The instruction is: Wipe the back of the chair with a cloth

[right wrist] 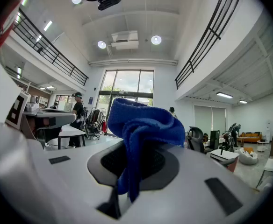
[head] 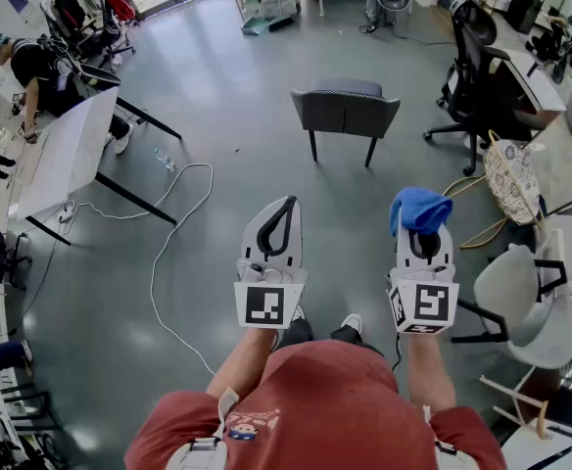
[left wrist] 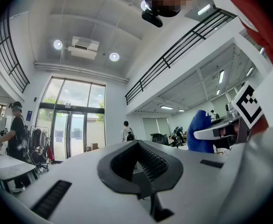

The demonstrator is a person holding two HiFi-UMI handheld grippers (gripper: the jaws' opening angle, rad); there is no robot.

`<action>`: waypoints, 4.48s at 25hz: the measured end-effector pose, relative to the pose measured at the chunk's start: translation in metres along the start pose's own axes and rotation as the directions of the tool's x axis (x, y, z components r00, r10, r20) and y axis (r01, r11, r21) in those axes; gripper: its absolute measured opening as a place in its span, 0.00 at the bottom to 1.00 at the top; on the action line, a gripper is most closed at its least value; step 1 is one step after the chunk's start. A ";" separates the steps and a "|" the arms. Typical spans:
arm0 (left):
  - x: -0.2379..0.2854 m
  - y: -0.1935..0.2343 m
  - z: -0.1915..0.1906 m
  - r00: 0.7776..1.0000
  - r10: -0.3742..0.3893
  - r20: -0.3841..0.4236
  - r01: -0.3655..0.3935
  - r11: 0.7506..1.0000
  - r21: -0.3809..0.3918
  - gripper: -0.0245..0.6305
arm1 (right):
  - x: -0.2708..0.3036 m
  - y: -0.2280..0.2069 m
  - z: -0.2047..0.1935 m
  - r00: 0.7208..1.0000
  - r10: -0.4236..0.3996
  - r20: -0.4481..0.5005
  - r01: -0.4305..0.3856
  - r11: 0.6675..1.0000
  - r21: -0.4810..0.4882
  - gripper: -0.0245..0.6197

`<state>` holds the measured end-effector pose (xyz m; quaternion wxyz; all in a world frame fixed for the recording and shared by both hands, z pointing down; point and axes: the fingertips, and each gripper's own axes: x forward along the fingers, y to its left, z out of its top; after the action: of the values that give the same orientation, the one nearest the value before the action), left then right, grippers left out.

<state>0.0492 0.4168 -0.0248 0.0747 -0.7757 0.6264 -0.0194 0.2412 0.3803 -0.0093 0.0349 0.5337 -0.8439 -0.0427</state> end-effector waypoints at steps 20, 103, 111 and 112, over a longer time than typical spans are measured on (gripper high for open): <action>-0.002 0.122 -0.032 0.998 -0.064 0.009 0.065 0.997 -0.037 0.05 | 0.062 0.093 -0.007 0.995 -0.093 -0.033 0.094 0.995 0.028 0.13; 0.409 0.042 -0.496 0.989 -0.114 -0.092 0.108 0.992 -0.065 0.05 | 0.509 -0.121 -0.591 0.849 -0.067 -0.525 0.077 0.997 -0.002 0.13; 0.409 0.039 -0.511 0.987 -0.121 -0.106 0.115 0.991 -0.062 0.05 | 0.522 -0.128 -0.676 0.770 -0.042 -0.637 0.048 0.999 -0.008 0.13; 0.410 0.039 -0.512 0.987 -0.122 -0.108 0.116 0.991 -0.061 0.05 | 0.523 -0.130 -0.685 0.759 -0.040 -0.650 0.047 0.999 -0.007 0.13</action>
<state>0.0357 -0.0375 0.4500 0.0174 -0.8112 0.5824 -0.0499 0.2053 -0.1714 0.6638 0.3214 0.5352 -0.7670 0.1482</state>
